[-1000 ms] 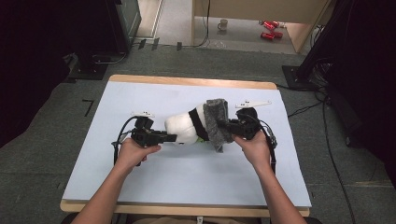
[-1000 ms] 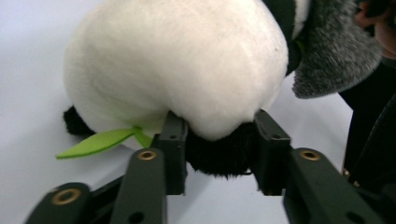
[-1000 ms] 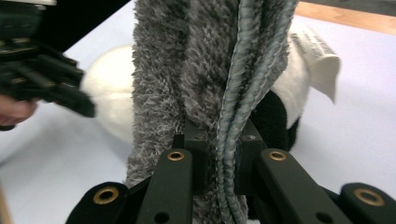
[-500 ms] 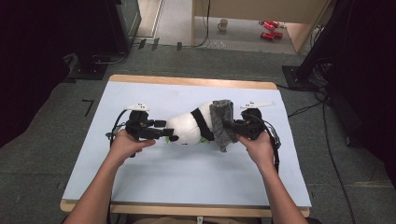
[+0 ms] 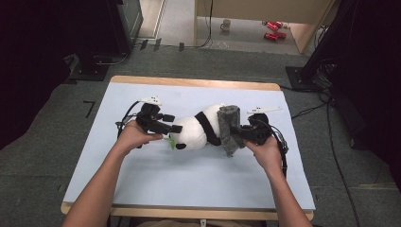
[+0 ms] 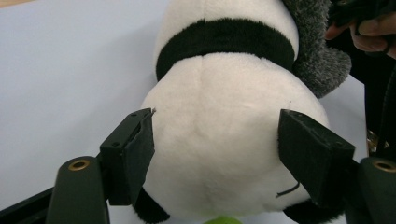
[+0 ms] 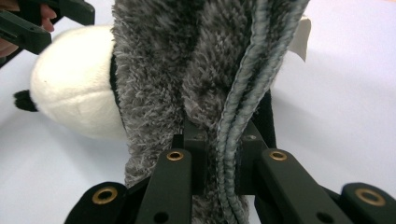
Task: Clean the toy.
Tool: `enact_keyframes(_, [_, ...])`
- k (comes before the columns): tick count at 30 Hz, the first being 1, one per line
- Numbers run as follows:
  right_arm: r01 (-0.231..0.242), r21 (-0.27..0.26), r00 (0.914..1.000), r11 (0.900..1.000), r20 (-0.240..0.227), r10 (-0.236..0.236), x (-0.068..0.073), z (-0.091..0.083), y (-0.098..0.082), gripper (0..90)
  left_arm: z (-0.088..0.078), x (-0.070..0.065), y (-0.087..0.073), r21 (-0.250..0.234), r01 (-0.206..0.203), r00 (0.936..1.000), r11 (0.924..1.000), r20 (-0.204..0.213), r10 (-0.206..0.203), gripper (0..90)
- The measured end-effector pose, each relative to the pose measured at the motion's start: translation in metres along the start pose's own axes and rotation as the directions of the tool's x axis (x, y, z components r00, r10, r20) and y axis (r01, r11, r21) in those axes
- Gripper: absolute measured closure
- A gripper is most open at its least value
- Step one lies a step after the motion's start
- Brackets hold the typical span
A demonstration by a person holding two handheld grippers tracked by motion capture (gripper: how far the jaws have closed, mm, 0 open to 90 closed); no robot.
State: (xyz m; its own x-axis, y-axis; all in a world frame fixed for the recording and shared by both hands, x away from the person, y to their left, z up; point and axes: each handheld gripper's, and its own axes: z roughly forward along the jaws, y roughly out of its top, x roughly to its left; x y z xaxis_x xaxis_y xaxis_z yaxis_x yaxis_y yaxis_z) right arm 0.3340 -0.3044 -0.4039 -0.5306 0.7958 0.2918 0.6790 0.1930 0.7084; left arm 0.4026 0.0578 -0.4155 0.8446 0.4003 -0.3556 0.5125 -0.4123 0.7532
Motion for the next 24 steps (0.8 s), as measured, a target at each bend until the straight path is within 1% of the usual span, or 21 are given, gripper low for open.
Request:
enact_keyframes(2, [-0.01,0.008,1.0,1.0,-0.002,0.01,-0.004,0.0,-0.003,80.1,0.006,0.0,0.0,0.019,0.005,0.9998,0.9998,0.021,-0.005,21.7])
enact_keyframes(4, [-0.015,0.014,0.9999,1.0,0.0,0.015,-0.007,0.0,-0.006,80.0,0.015,-0.001,0.0,0.053,0.001,0.999,0.9986,0.046,-0.003,18.0])
enact_keyframes(7, [-0.014,0.02,0.9998,1.0,0.014,0.013,-0.009,0.001,-0.009,79.8,0.03,-0.004,-0.003,0.1,-0.022,0.9976,0.9947,0.068,0.015,10.6])
enact_keyframes(8, [-0.012,0.024,0.9996,1.0,0.024,0.011,-0.009,0.001,-0.01,79.8,0.035,-0.005,-0.005,0.11,-0.027,0.9966,0.9936,0.08,0.018,8.5])
enact_keyframes(9, [-0.012,0.026,0.9995,1.0,0.031,0.012,-0.01,0.001,-0.011,79.8,0.039,-0.006,-0.007,0.119,-0.02,0.9964,0.9927,0.085,0.01,7.2])
enact_keyframes(11, [-0.015,0.021,0.9987,1.0,0.05,0.014,-0.01,0.002,-0.012,79.9,0.045,-0.007,-0.01,0.119,-0.012,0.9952,0.9928,0.098,0.001,7.0])
enact_keyframes(12, [-0.011,0.019,0.9982,1.0,0.059,0.01,-0.01,0.003,-0.013,80.0,0.046,-0.008,-0.011,0.115,-0.007,0.9949,0.9934,0.101,-0.005,9.6])
enact_keyframes(14, [-0.017,0.007,0.9978,1.0,0.064,0.017,-0.011,0.004,-0.013,80.0,0.046,-0.01,-0.016,0.099,0.008,0.9951,0.9951,0.098,-0.018,19.9])
enact_keyframes(15, [-0.022,0.001,0.9977,1.0,0.064,0.022,-0.012,0.004,-0.013,80.0,0.045,-0.012,-0.017,0.094,0.006,0.996,0.9955,0.089,-0.014,26.7])
enact_keyframes(16, [-0.02,-0.008,0.9978,1.0,0.063,0.02,-0.012,0.005,-0.013,80.1,0.044,-0.015,-0.02,0.087,0.019,0.9963,0.9961,0.082,-0.026,33.5])
enact_keyframes(18, [-0.019,-0.025,0.9976,1.0,0.066,0.021,-0.012,0.005,-0.013,80.1,0.041,-0.02,-0.02,0.083,-0.002,0.9989,0.9965,0.047,-0.002,44.6])
enact_keyframes(19, [-0.02,-0.033,0.9975,0.999,0.067,0.022,-0.011,0.005,-0.012,80.1,0.04,-0.022,-0.019,0.087,-0.004,0.9993,0.9962,0.038,0.001,49.8])
enact_keyframes(20, [-0.019,-0.039,0.9971,0.999,0.072,0.022,-0.011,0.005,-0.011,80.2,0.039,-0.024,-0.018,0.081,-0.002,0.9997,0.9968,0.023,0.0,54.3])
enact_keyframes(22, [-0.021,-0.052,0.9968,0.998,0.075,0.025,-0.01,0.004,-0.01,80.5,0.036,-0.026,-0.017,0.059,0.019,0.9998,0.9981,0.008,-0.02,60.7])
enact_keyframes(23, [-0.026,-0.062,0.9968,0.998,0.074,0.03,-0.01,0.002,-0.009,80.6,0.034,-0.027,-0.016,0.042,0.026,0.9997,0.9988,-0.004,-0.026,61.7])
enact_keyframes(24, [-0.032,-0.073,0.9972,0.997,0.066,0.037,-0.01,0.0,-0.008,80.7,0.031,-0.027,-0.014,0.016,0.052,0.9986,0.9985,-0.004,-0.052,62.8])
